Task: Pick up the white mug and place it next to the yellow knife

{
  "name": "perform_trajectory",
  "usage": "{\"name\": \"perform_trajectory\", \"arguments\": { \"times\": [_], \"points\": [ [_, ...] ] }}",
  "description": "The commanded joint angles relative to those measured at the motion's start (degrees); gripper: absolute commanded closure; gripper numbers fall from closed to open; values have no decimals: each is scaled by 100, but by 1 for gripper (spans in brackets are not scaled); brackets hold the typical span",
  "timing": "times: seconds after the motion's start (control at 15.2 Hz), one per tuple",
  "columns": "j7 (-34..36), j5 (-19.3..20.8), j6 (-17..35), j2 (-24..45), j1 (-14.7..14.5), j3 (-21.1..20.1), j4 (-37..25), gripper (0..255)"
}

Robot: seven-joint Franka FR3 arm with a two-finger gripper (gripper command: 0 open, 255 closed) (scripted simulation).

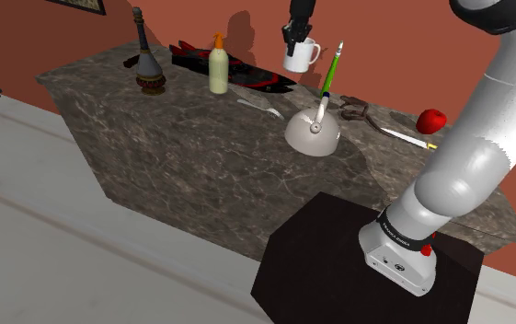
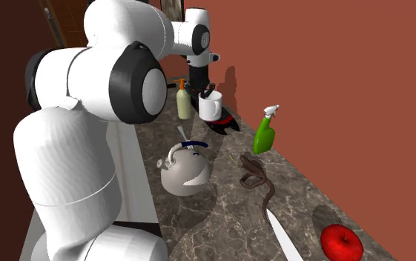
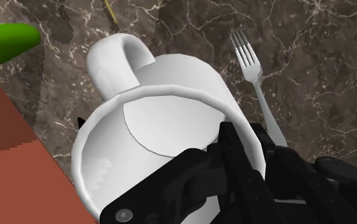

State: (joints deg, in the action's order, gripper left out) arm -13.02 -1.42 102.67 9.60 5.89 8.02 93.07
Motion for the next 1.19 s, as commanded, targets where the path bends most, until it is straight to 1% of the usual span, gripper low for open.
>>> {"name": "perform_trajectory", "arguments": {
  "times": [0.0,0.53,0.79,1.12],
  "points": [
    [-192,24,101,-262,102,82,359,255],
    [-1066,150,287,-1033,565,516,1307,255],
    [-1535,227,330,-1300,805,769,1606,255],
    [-2154,319,352,-1515,1112,1113,1828,255]
  ]
}}
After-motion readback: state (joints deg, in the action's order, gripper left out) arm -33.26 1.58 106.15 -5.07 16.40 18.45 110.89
